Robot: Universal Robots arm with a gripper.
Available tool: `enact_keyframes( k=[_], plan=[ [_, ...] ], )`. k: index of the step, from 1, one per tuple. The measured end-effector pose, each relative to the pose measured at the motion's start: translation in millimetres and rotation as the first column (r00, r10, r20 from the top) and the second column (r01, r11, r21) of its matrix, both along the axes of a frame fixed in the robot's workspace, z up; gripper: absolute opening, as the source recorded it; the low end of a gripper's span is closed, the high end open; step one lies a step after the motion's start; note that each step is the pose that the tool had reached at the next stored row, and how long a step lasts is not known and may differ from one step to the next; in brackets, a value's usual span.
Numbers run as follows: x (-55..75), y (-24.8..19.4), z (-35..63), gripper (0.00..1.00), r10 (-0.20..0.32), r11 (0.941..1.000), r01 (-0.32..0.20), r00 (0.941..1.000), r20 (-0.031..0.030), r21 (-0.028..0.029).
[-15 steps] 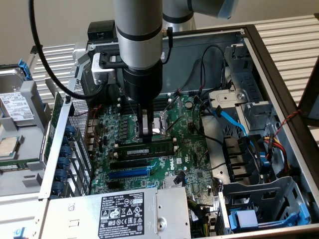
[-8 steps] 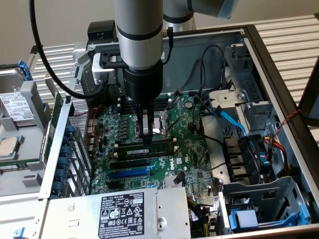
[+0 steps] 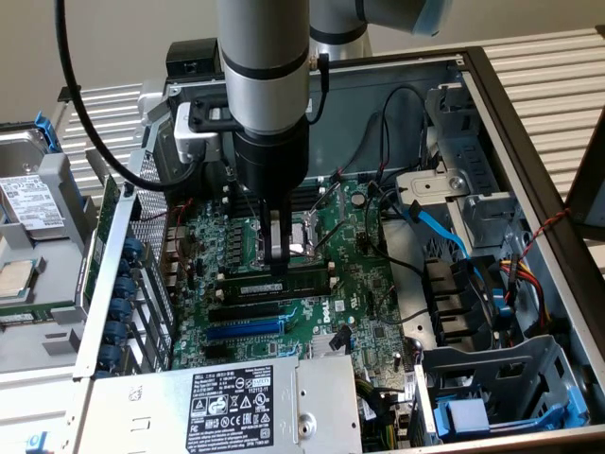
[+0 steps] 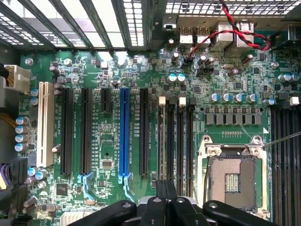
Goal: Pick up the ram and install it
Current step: 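Press down the ram until it locks into place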
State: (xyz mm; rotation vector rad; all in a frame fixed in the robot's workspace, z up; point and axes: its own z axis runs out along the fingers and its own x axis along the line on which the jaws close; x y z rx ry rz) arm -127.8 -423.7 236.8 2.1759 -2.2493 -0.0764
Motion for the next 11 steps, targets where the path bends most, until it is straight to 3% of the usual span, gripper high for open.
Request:
enact_keyframes(
  k=[2, 11],
  plan=[
    [0.0, 0.1, -0.5, 0.11, 0.0, 1.0, 0.0, 1.0, -0.001, 0.0038],
    [0.0, 0.0, -3.3, 0.11, 0.0, 1.0, 0.0, 1.0, -0.0085, 0.0057]
  ],
)
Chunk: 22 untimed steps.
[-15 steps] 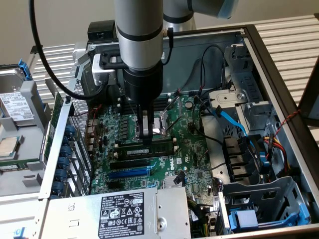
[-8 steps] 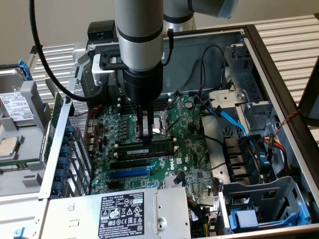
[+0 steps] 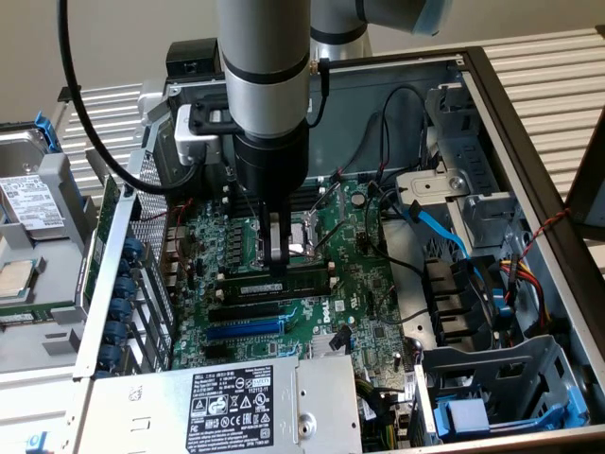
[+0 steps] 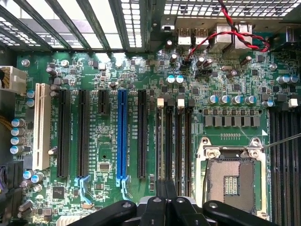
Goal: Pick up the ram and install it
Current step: 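Press down the ram until it locks into place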
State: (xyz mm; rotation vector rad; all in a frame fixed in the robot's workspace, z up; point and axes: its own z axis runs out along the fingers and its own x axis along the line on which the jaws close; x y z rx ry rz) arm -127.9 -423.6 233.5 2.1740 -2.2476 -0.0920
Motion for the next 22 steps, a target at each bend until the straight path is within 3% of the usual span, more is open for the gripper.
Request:
enact_keyframes(
  k=[22],
  plan=[
    [0.0, -1.1, -2.7, 0.11, 0.0, 1.0, 0.0, 1.0, -0.0012, 0.0019]
  ],
)
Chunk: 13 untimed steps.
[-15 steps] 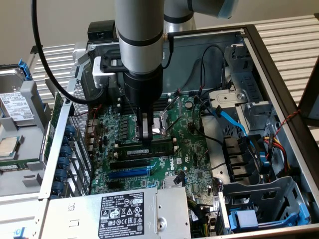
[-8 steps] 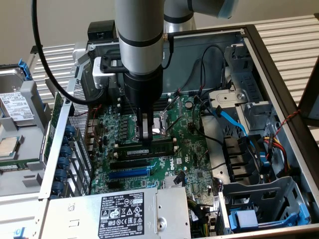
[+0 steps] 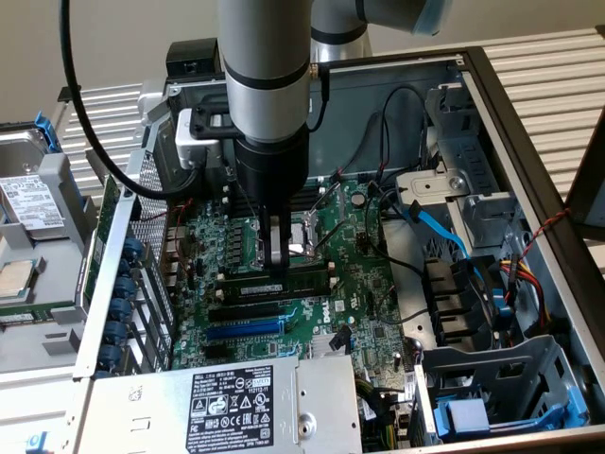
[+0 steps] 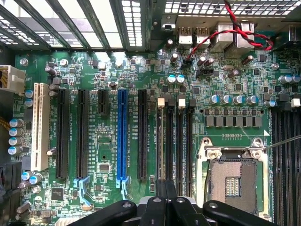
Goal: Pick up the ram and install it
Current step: 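Press down the ram until it locks into place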
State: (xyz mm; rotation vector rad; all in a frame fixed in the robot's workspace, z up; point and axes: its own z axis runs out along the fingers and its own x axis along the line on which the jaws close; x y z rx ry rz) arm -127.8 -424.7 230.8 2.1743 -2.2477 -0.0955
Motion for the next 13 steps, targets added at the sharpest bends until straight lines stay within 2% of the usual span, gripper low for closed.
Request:
enact_keyframes(
  k=[9, 13],
  plan=[
    [0.0, -0.1, -2.0, 0.11, 0.0, 1.0, 0.0, 1.0, -0.0004, 0.0001],
    [0.0, -0.3, -2.7, 0.11, 0.0, 1.0, 0.0, 1.0, -0.004, -0.0003]
  ],
)
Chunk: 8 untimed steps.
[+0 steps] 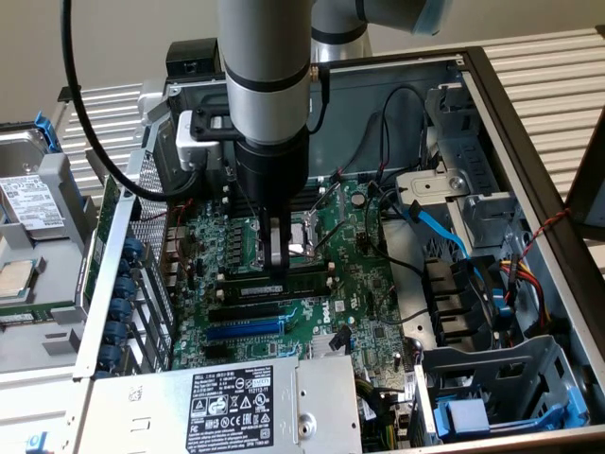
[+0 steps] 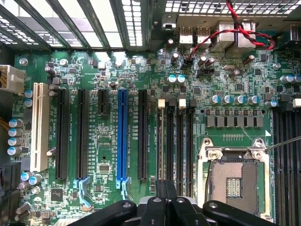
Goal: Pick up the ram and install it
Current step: 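Press down the ram until it locks into place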
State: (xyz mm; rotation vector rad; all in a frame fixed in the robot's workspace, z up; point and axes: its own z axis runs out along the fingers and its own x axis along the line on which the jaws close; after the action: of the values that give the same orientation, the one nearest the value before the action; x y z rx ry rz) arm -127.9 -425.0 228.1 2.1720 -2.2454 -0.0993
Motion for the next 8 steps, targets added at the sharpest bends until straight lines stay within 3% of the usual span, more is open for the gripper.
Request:
enact_keyframes(
  k=[8],
  plan=[
    [0.0, -0.2, -1.1, 0.11, 0.0, 1.0, 0.0, 1.0, -0.0061, 0.0003]
  ],
)
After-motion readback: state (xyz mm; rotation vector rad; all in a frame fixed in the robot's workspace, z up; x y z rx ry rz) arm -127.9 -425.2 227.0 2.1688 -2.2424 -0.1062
